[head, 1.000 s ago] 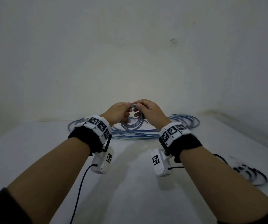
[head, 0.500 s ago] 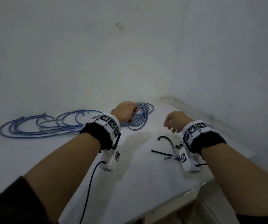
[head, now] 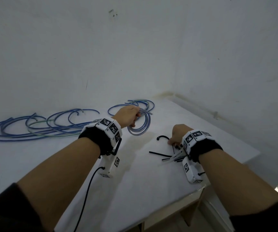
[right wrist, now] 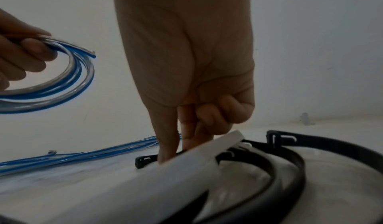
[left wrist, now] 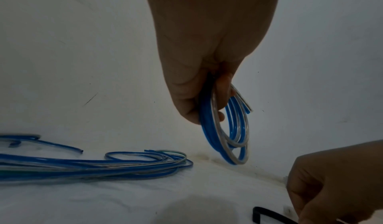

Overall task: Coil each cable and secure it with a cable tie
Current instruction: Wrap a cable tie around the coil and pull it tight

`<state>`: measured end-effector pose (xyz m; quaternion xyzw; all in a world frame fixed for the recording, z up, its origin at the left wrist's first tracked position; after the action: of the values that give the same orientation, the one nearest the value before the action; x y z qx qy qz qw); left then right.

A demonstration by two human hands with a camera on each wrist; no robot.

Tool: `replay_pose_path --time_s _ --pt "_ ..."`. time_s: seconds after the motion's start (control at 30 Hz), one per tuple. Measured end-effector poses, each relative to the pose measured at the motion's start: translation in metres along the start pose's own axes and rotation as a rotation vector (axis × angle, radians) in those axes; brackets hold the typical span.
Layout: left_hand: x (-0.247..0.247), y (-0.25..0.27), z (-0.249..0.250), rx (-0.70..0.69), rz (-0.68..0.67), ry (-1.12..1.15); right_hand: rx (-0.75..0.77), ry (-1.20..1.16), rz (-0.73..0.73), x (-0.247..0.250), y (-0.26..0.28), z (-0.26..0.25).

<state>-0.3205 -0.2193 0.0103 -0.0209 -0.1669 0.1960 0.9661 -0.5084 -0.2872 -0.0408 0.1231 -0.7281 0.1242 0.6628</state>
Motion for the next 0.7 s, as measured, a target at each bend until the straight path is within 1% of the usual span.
replay_pose_path --time_s 0.17,0.33,0.43,0.57,0.63,0.7 --pt "0.006 -0.001 -0.003 0.008 0.003 0.026 -0.02 -0.015 0.016 -0.004 -0.006 -0.004" --pt "0.016 0.0 -0.003 -0.018 0.042 0.022 -0.064 -0.194 0.099 0.006 -0.013 -0.016" --pt "0.028 -0.002 -0.006 -0.039 0.094 -0.022 -0.094 -0.415 0.156 0.016 -0.016 -0.032" --pt "0.06 -0.002 -0.01 -0.051 0.203 -0.039 -0.089 -0.871 0.217 0.03 -0.01 -0.07" --pt "0.082 0.001 -0.012 -0.054 0.264 -0.059 -0.025 -1.003 0.243 0.038 -0.007 -0.097" --pt "0.103 0.004 -0.014 -0.055 0.326 -0.075 0.075 -1.132 0.205 0.045 -0.003 -0.128"
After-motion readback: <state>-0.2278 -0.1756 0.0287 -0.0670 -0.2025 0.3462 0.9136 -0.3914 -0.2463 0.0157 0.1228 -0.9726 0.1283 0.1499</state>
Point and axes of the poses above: each hand's wrist, its own y-axis away from the middle knuckle, its own x-axis out of the back of the hand, z = x × y, the point moved 5 cm from there along -y, towards the middle knuckle, and after that the axes turned 12 degrees about z, right-handed, at the moved point
